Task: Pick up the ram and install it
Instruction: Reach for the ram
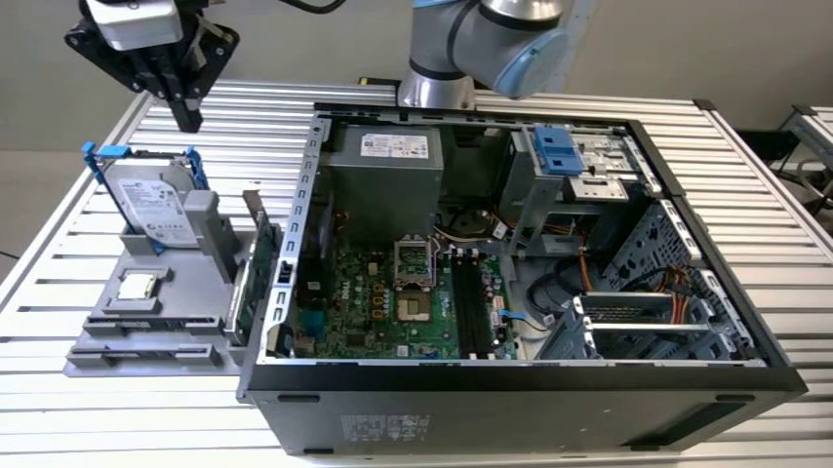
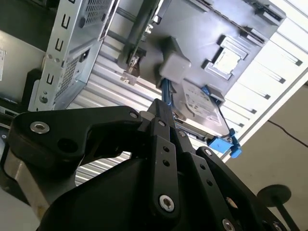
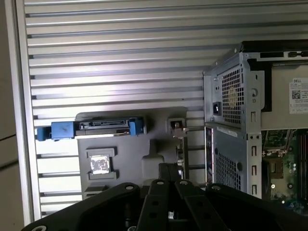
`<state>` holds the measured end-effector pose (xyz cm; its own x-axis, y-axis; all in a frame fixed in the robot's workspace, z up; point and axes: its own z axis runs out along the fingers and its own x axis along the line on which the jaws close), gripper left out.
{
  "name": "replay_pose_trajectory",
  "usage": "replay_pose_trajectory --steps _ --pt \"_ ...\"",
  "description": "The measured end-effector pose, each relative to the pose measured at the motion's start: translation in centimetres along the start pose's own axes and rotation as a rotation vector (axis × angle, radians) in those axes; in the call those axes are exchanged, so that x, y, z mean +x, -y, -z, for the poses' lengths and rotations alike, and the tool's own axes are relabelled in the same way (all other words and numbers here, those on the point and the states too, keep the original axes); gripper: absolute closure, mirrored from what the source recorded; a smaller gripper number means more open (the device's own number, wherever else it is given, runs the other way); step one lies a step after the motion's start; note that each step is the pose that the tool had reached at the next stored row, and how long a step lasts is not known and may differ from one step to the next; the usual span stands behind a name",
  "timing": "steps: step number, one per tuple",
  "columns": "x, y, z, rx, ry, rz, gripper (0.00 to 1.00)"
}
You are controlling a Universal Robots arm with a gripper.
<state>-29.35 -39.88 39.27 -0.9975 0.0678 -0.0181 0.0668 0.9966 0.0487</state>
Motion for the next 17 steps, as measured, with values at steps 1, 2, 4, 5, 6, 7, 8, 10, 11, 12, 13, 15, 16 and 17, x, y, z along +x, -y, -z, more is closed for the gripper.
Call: replay_pose_trajectory --steps 1,2,4,5,6,7,8,10,11,12,13,15,16,17 --pt "0.24 0.02 0.0 0.0 0.0 0.0 1.0" --pt "0.46 0.03 0.01 -0.0001 0.0001 0.0 1.0" --pt "0.92 0.06 0.01 -0.0001 0.0001 0.001 1.0" --pt "1.15 0.08 0.02 0.0 0.0 0.001 1.0" --pt "1.37 0.09 0.03 0.0 0.0 0.001 1.0" --pt "1.6 0.11 0.03 0.0 0.0 0.001 1.0" --pt "1.82 0.12 0.04 0.0 -0.0001 0.001 1.0" --pt "2.25 0.15 0.05 0.0 -0.0001 0.002 1.0" --pt "2.48 0.17 0.05 0.0 -0.0001 0.002 1.0" --pt "2.68 0.18 0.05 0.0 -0.0001 0.002 1.0" --pt "2.88 0.2 0.06 -0.0001 -0.0001 0.003 1.0" --pt "3.27 0.22 0.07 -0.0001 -0.0002 0.004 1.0" --pt "3.46 0.23 0.07 -0.0001 -0.0002 0.004 1.0" --pt "3.65 0.24 0.07 -0.0001 -0.0002 0.005 1.0"
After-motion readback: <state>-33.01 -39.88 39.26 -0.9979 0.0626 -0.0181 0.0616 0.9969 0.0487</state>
